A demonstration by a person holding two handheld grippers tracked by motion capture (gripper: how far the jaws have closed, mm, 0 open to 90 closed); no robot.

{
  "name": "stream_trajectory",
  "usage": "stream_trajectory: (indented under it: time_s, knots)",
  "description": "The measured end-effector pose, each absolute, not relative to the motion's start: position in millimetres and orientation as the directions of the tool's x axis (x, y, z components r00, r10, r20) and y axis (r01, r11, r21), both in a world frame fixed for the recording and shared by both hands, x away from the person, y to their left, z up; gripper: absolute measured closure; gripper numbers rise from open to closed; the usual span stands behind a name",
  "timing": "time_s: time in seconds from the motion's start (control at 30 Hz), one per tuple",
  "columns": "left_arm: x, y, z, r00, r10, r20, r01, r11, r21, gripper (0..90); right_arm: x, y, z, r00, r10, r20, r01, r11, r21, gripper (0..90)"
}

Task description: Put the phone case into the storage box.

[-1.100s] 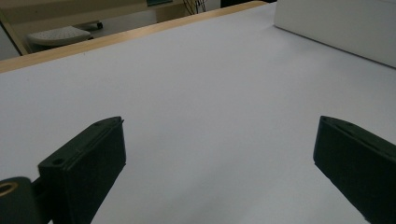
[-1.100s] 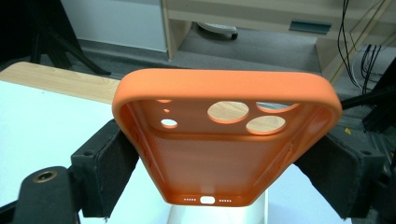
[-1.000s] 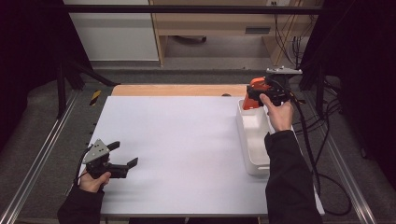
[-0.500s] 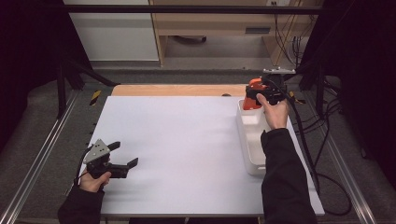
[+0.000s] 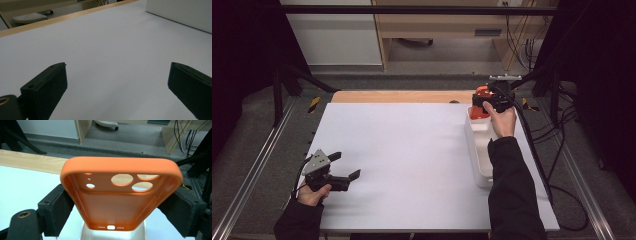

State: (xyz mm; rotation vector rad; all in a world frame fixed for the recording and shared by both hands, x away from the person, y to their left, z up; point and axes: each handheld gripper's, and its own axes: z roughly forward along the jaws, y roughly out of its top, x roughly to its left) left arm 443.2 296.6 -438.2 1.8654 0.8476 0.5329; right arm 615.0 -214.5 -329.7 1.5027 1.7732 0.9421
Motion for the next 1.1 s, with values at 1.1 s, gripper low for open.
stream_trajectory:
  time_s: [1.1]
  knots:
    - [444, 296, -439, 0.663, 0.749, 0.001, 0.324, -0.288, 0.901, 2.0, 638, -209, -366, -0.108, 0.994, -0.017, 0.609, 0.079, 0.789, 15.8]
